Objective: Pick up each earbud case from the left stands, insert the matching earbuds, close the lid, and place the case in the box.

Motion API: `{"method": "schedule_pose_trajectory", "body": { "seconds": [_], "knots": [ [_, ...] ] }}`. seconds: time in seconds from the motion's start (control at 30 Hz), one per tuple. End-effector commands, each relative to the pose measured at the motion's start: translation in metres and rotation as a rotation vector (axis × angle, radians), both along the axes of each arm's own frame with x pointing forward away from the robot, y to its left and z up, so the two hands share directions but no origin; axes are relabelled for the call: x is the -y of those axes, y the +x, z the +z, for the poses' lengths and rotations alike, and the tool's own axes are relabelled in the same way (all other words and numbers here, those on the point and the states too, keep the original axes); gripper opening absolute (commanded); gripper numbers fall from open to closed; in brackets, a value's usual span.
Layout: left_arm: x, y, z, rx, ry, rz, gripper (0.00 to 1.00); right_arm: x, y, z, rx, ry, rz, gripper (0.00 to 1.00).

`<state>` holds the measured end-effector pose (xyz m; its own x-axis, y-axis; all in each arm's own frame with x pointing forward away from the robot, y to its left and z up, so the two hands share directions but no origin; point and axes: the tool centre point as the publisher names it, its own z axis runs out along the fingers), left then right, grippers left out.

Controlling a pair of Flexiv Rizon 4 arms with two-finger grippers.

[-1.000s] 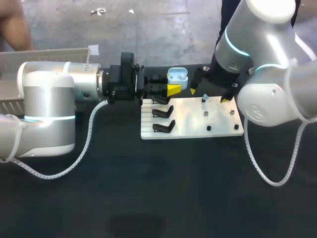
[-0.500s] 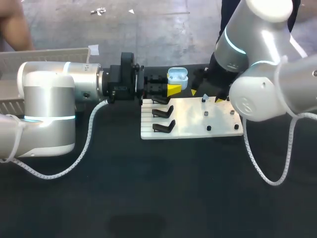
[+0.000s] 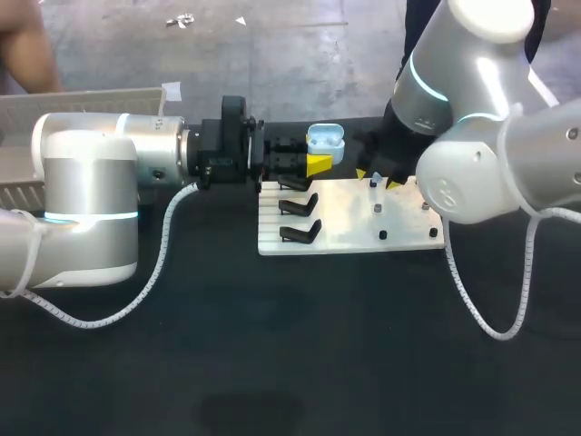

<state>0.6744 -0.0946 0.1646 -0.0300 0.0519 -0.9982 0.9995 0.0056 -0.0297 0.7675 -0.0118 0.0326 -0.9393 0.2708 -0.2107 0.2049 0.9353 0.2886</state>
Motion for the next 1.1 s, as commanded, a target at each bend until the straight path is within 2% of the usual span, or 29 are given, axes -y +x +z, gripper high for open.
{"method": "schedule_pose_trajectory", "body": {
  "seconds": [0.03,0.7,1.1],
  "knots": [
    [0.0002,-0.0012,-0.0009,0.005,-0.005,0.006,0.00,0.0002,-0.0006,-0.0003,0.001,0.000,0.000,0.49],
    [0.0002,-0.0012,-0.0009,0.005,-0.005,0.006,0.00,0.0012,0.0048,-0.0049,-0.005,0.002,-0.015,0.40],
    [0.0002,-0.0012,-0.0009,0.005,-0.005,0.006,0.00,0.0009,0.0053,-0.0057,-0.006,0.003,-0.021,0.30]
  ]
}}
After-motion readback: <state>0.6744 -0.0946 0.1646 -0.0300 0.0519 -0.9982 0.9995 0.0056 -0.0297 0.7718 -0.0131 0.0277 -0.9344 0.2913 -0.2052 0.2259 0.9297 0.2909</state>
